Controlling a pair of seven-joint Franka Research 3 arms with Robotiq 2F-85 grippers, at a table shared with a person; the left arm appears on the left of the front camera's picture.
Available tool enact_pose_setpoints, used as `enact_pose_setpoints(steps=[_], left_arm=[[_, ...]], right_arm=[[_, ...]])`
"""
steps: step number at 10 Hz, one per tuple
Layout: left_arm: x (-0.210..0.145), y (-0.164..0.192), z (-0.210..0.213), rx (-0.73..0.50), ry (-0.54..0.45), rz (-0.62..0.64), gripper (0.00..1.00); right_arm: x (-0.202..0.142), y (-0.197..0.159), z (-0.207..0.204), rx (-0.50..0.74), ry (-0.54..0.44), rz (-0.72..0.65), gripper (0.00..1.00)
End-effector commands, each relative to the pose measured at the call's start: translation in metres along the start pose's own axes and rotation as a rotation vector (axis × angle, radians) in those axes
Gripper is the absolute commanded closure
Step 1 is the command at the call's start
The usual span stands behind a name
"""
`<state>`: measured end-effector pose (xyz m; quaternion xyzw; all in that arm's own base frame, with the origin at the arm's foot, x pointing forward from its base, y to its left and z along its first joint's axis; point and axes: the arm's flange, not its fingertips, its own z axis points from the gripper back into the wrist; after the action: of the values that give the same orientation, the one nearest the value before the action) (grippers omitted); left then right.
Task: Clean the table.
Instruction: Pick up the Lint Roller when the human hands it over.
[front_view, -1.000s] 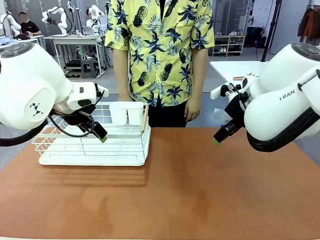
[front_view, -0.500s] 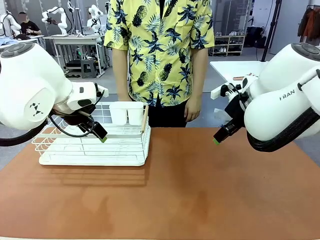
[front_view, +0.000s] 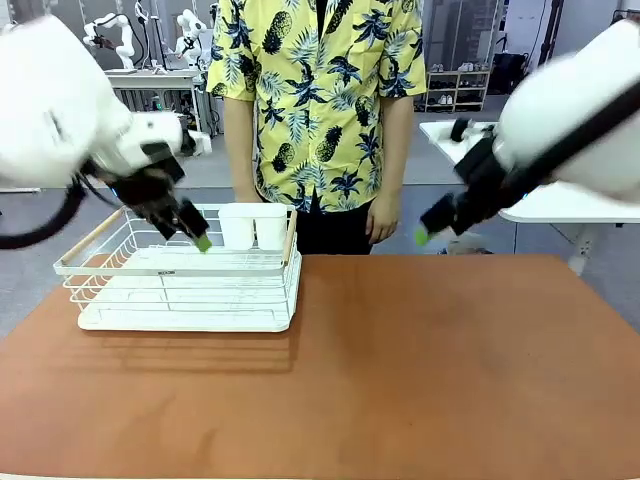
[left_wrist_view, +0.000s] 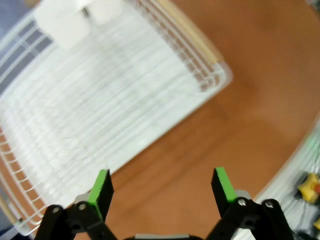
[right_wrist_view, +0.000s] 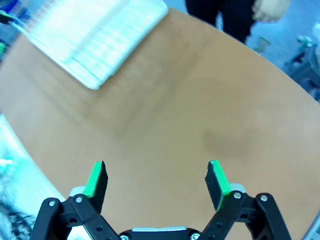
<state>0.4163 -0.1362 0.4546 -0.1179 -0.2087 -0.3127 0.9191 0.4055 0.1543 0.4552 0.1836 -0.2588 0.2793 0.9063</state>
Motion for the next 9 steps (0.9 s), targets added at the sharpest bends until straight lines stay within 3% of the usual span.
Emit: enact_pose_setpoints(steps=[1, 2, 3, 4, 6, 7, 9], left_arm=[[-0.012, 0.055, 0.063, -0.312, 0.049, 0.092, 0.0], [-0.029, 0.087, 0.091, -0.442, -0.042, 0.18, 0.0], [-0.059, 0.123, 0.119, -0.69, -0.147, 0.216, 0.0], [-0.093, 0.152, 0.141, -0.825, -0.179, 0.273, 0.0], [-0.168, 0.197, 0.174, -0.837, -0.262, 0.426, 0.0], [-0.21, 0.219, 0.19, -0.819, -0.385, 0.54, 0.0], [-0.271, 0.243, 0.21, -0.782, -0.464, 0.696, 0.0]], right_arm=[[0.004, -0.054, 0.043, 0.249, 0.013, -0.12, 0.0], [0.0, -0.072, 0.06, 0.422, -0.018, -0.212, 0.0], [-0.01, -0.093, 0.078, 0.503, -0.052, -0.279, 0.0], [-0.027, -0.116, 0.1, 0.573, -0.095, -0.347, 0.0], [-0.076, -0.175, 0.139, 0.667, -0.153, -0.504, 0.0], [-0.1, -0.2, 0.163, 0.7, -0.212, -0.597, 0.0], [-0.131, -0.232, 0.193, 0.609, -0.252, -0.694, 0.0]])
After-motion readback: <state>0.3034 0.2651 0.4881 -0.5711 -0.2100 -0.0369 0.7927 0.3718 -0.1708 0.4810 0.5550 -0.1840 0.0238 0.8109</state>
